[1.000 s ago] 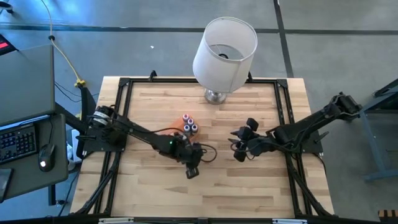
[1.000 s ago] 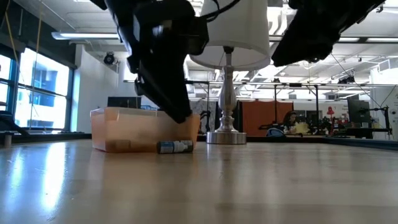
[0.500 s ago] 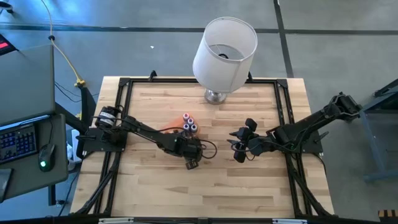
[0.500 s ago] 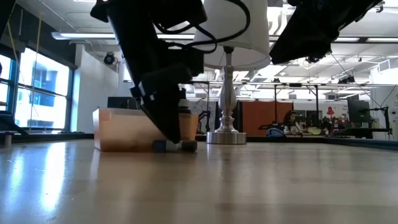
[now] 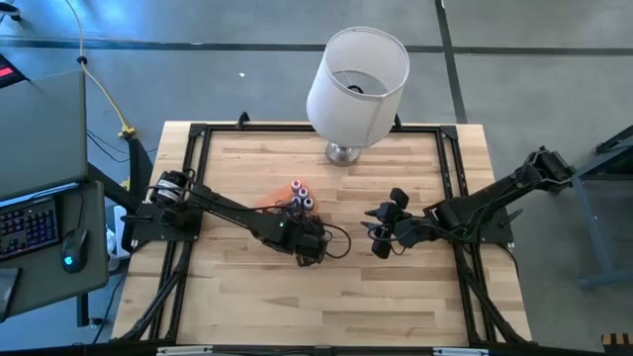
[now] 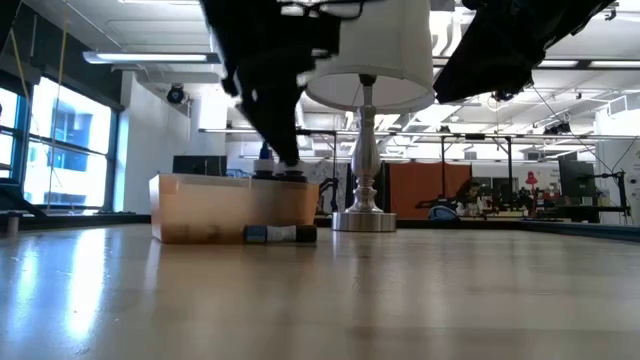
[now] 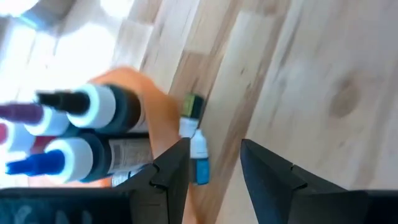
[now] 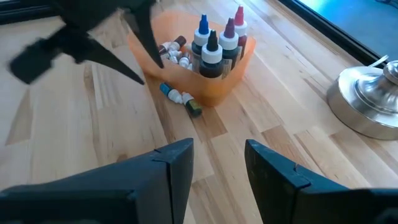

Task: Pick & Place food coloring
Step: Put the small blue food coloring bottle into the bin

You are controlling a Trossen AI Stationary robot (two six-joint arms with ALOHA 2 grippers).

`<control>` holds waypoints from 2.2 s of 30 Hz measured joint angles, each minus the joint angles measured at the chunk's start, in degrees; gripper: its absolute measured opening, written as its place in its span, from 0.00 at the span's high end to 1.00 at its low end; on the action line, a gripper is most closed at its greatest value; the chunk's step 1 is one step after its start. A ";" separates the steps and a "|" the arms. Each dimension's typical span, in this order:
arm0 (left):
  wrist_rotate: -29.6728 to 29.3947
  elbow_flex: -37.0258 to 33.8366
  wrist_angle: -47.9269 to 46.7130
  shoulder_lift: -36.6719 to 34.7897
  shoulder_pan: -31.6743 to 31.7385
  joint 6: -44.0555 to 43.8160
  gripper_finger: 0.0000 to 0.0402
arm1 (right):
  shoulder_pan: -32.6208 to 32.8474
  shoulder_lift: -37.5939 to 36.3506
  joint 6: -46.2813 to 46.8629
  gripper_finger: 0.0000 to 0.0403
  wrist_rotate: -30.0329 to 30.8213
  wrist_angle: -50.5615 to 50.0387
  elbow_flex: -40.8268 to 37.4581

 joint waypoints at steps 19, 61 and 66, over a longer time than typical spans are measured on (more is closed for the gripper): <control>-0.15 2.89 4.42 9.16 -5.05 4.79 0.79 | 0.00 0.07 0.70 0.66 -1.77 1.04 0.02; -1.49 2.84 -8.26 13.36 4.02 10.59 0.58 | 0.00 0.07 0.17 0.66 -1.73 1.27 0.04; 4.76 2.90 -7.79 13.13 4.63 11.01 0.66 | -0.02 0.07 0.17 0.66 -1.74 1.26 0.04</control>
